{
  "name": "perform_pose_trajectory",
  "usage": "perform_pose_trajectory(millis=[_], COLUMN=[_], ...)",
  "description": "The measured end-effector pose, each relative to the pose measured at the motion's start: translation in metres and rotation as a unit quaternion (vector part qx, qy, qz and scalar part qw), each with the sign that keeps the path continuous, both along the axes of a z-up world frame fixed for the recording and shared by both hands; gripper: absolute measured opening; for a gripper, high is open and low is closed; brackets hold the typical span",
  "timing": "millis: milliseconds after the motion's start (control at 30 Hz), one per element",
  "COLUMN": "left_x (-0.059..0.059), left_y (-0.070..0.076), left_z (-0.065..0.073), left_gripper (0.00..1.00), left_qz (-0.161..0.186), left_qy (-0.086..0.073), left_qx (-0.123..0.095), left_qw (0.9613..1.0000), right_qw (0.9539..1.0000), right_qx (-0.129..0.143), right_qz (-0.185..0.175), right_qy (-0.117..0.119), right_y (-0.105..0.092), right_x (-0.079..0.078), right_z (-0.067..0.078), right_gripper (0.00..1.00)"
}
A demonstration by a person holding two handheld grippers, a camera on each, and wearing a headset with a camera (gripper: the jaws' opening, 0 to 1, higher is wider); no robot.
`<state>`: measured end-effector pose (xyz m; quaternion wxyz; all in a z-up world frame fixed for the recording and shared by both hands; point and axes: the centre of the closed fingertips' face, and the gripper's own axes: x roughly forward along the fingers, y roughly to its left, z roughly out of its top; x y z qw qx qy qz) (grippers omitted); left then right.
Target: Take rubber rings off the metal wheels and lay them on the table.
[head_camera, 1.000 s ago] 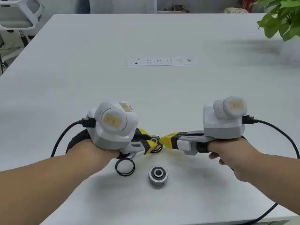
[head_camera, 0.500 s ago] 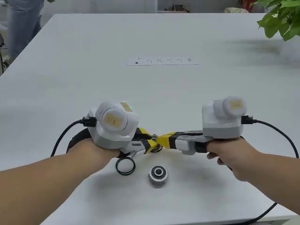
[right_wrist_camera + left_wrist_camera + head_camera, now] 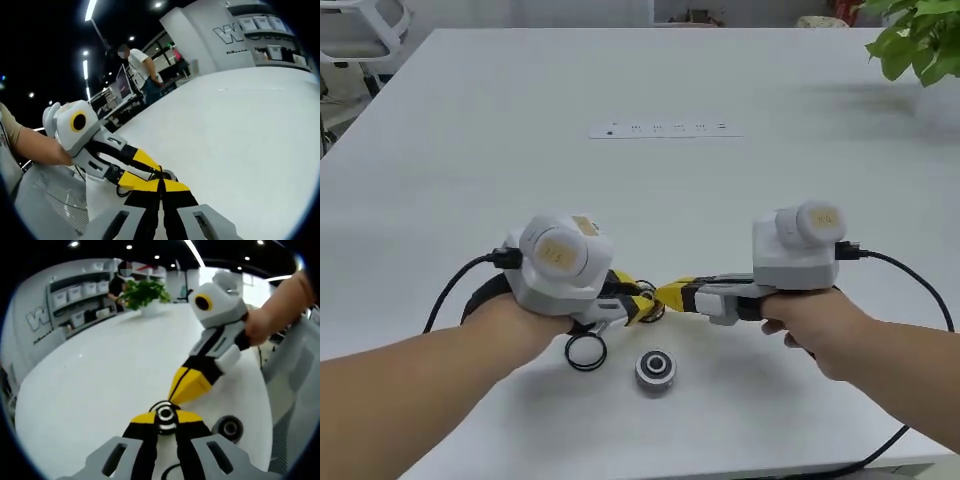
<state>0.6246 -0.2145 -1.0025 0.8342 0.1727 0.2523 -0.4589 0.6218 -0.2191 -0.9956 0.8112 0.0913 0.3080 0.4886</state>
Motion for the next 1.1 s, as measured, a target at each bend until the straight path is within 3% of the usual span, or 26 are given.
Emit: perform_pose_trajectory(millis=[400, 1100], left_x=[-0.003, -0.024], left_y=[0.000, 0.009], left_z=[0.007, 0.049], left_gripper=[0.17, 0.33], left_qz=[-0.018, -0.044], left_qy=[-0.008, -0.029], left_qx=[-0.002, -0.048], left_qw=[0.9998, 0.9974], right_qw=[1.0000, 0.9993], right_qx=[0.007, 0.037], right_qz=[-0.002, 0.000], right_qy=[0.003, 0.010], right_y=[0.002, 0.006], right_x=[0.000, -0.004], right_z=[0.003, 0.022], right_gripper=[0.00, 0.00])
